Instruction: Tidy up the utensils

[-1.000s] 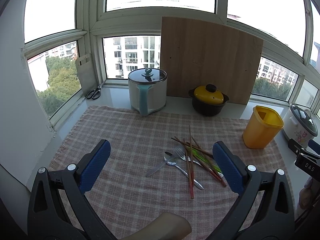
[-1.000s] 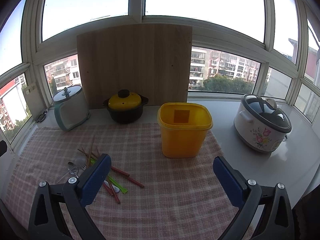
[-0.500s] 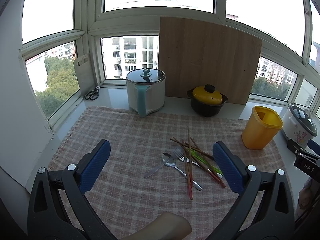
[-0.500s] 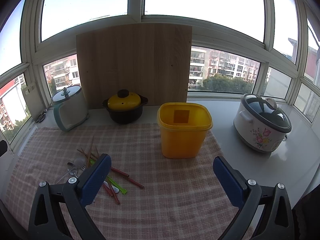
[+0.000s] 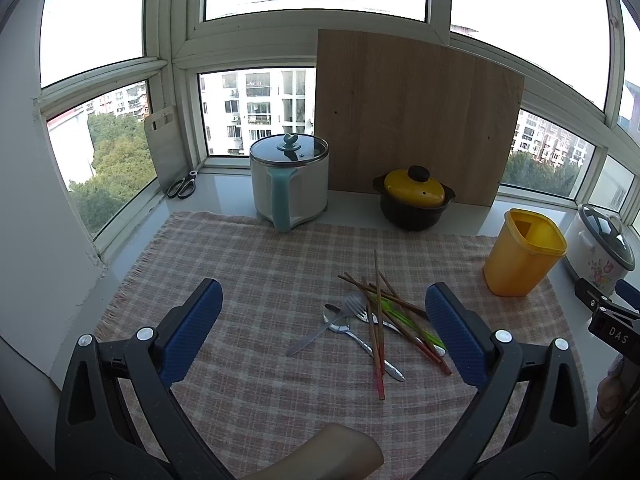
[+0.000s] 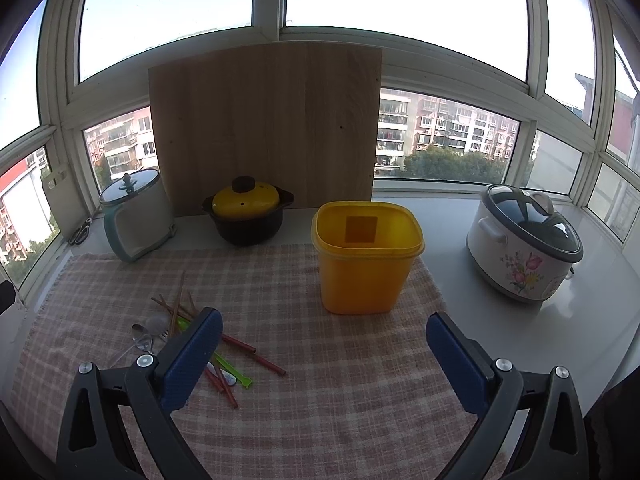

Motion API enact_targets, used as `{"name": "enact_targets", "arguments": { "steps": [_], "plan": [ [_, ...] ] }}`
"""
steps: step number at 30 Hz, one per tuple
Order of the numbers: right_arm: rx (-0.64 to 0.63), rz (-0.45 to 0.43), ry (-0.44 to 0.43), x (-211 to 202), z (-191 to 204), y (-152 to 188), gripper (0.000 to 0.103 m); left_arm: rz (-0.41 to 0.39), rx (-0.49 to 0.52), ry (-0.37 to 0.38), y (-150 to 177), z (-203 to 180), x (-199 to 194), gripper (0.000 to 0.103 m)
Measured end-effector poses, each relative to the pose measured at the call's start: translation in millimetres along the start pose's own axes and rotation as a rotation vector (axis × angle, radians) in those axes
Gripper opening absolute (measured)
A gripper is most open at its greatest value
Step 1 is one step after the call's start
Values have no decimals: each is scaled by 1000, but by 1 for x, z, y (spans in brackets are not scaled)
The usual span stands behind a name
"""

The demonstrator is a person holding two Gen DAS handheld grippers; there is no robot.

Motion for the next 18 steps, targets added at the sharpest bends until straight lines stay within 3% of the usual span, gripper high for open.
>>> {"name": "enact_targets", "arguments": {
  "steps": [18],
  "plan": [
    [6, 41, 12, 10, -3, 6, 103, 35, 13, 16, 14, -2, 10, 103]
  ]
}}
Point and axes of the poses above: each gripper's, at about its wrist camera, not at the fingertips, and x roughly the way its jaws point, z to its left, y to its underside, the point moved 9 cm from there along x, roughly the way its jaws point, and after that the axes turned 5 degrees about -z, right-handed, at the moved point
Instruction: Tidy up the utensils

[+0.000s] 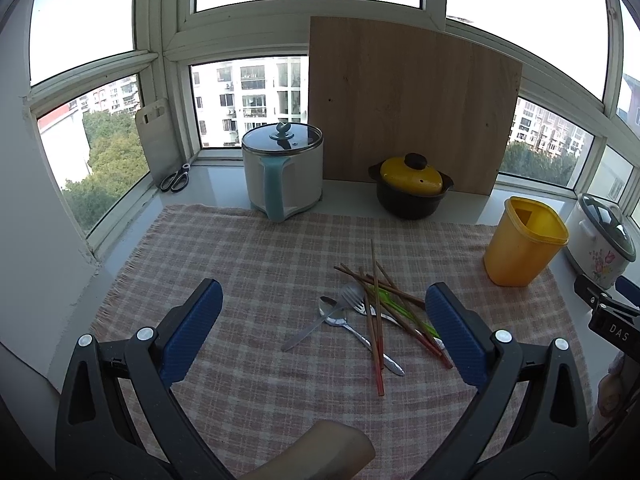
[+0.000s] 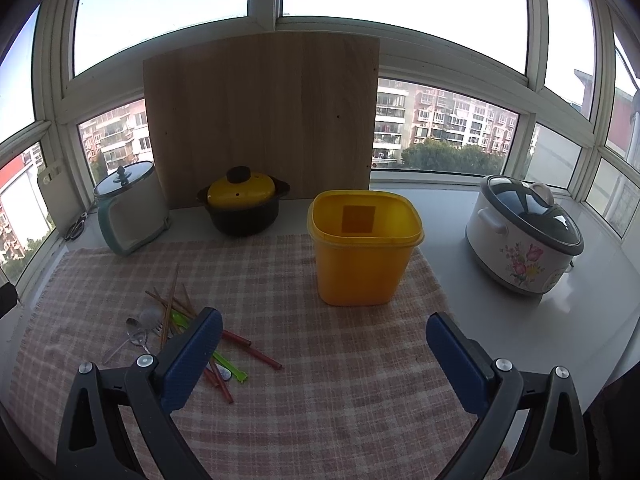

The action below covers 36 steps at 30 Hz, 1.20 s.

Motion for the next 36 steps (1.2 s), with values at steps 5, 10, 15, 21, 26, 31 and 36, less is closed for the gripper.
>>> {"name": "enact_targets", "arguments": {
  "steps": [5, 10, 15, 21, 26, 31, 36],
  "plan": [
    [-11, 21, 3, 5, 3, 4, 103, 20, 4, 3, 2, 1, 5, 103],
    [-36, 48, 4, 10, 9, 8, 103, 58, 9, -2, 9, 2, 15, 103],
    [-52, 85, -1, 16, 15, 13, 103, 110, 6, 8, 20, 3, 25, 103],
    [-72, 133, -20, 25, 24, 22, 102, 167, 8, 23, 33, 2, 38, 103],
    [-77, 157, -35, 32, 31, 27, 101, 192, 25, 24, 38, 1, 45, 103],
    [-86, 151, -42, 36, 36, 24, 101, 199, 27, 16, 38, 5, 50, 103],
    [-87, 146, -51, 40, 41, 20, 101, 197, 6, 0, 35, 17, 54, 103]
  ]
}}
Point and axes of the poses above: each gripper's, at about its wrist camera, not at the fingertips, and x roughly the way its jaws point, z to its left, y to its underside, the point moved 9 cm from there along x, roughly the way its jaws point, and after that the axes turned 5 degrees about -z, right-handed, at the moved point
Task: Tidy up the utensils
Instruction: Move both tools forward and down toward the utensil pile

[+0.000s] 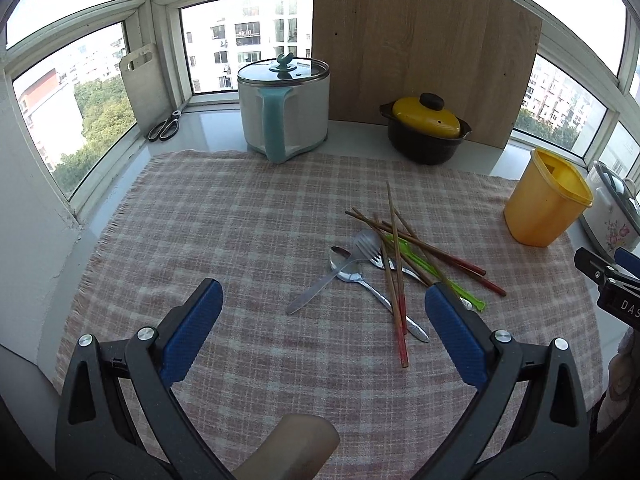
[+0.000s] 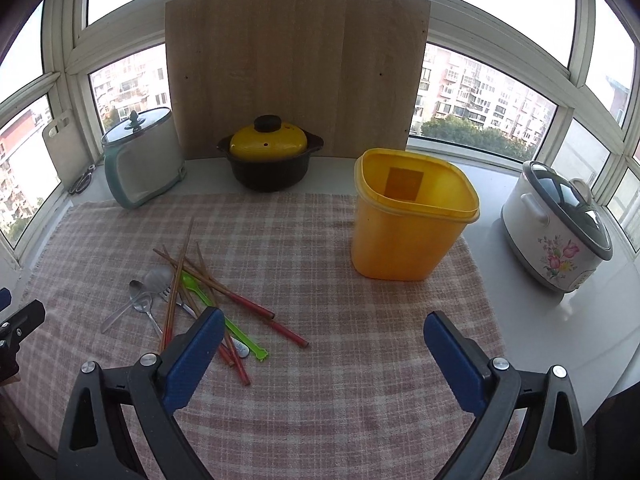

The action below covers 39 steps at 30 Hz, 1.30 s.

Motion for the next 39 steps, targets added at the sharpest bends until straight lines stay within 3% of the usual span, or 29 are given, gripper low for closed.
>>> {"name": "enact_targets", "arguments": {
  "steps": [13, 19, 21, 30, 31, 33, 36, 39],
  "plan": [
    [-10, -8, -17, 10, 10, -5, 101, 7, 5, -17, 2, 16, 12, 103],
    [-3, -45, -85, 14, 13, -3, 101, -19, 50, -41, 4, 21, 15, 97],
    [-10, -53, -99, 17, 14, -1, 101, -5, 44, -26, 6, 22, 17, 91],
    [-106, 6, -139, 39, 27, 9, 95, 78, 24, -23, 20, 29, 49, 91],
    [-109, 11, -154, 41, 29, 9, 95, 87, 23, -6, 21, 28, 53, 90],
    [-113, 22, -189, 46, 34, 9, 91, 107, 25, 21, 22, 26, 62, 68],
    [-143, 33, -210, 54, 37, 7, 86, 141, 27, 73, 25, 21, 74, 52],
    [-177, 41, -244, 60, 43, 3, 83, 163, 48, 120, 25, 14, 82, 48]
  ]
}}
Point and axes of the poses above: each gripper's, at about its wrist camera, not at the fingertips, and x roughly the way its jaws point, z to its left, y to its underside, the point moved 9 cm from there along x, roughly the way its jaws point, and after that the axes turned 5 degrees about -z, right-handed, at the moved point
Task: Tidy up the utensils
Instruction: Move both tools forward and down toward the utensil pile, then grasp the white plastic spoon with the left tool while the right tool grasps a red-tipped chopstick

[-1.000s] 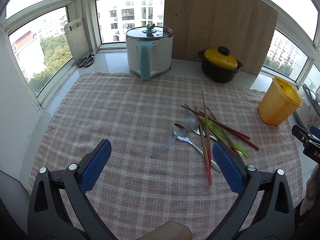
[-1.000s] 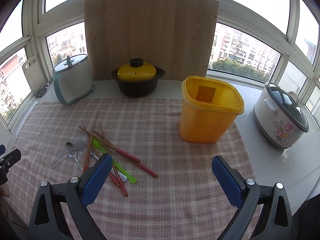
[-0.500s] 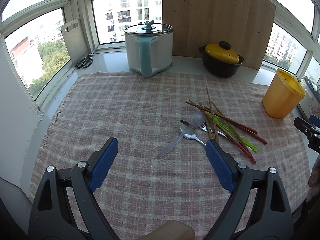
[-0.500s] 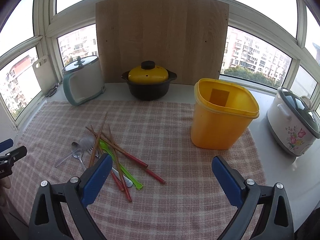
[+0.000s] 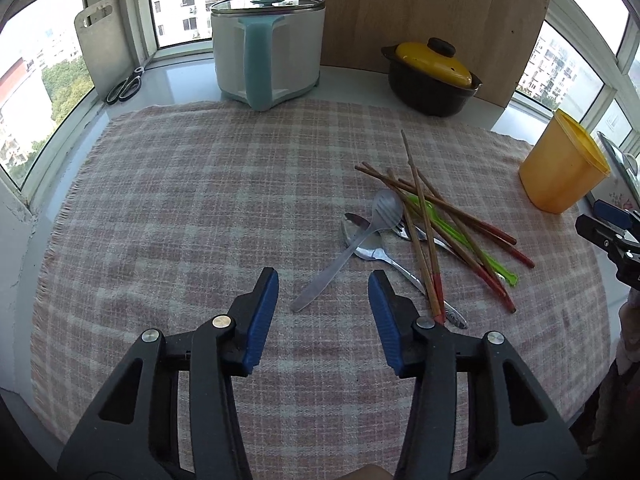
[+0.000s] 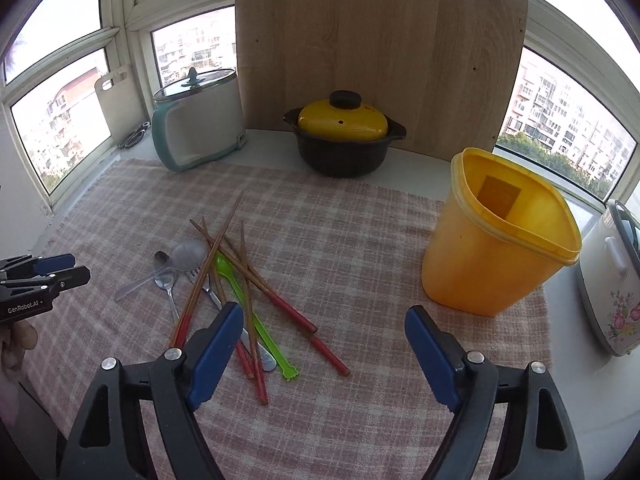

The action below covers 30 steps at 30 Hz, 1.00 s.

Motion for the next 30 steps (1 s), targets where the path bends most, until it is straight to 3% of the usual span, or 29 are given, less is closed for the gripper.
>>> {"name": "enact_targets", "arguments": {
  "steps": [1, 3, 5, 12, 16, 30],
  "plan": [
    [-9, 9, -21, 3, 2, -1, 81, 4, 18, 25, -1, -4, 3, 47],
    [-34, 29, -57, 10, 6, -4, 74, 25, 40, 66, -3, -12, 10, 36],
    [-66, 49, -83, 17, 12, -6, 70, 48, 46, 106, -4, -18, 20, 35],
    [-139, 148, -181, 48, 29, -4, 52, 108, 106, 130, -9, -31, 51, 23],
    [-178, 189, -210, 61, 37, -3, 49, 125, 173, 127, -10, -41, 63, 18],
    [-318, 317, -274, 103, 68, 4, 38, 162, 238, 112, -14, -46, 91, 18]
  ]
}}
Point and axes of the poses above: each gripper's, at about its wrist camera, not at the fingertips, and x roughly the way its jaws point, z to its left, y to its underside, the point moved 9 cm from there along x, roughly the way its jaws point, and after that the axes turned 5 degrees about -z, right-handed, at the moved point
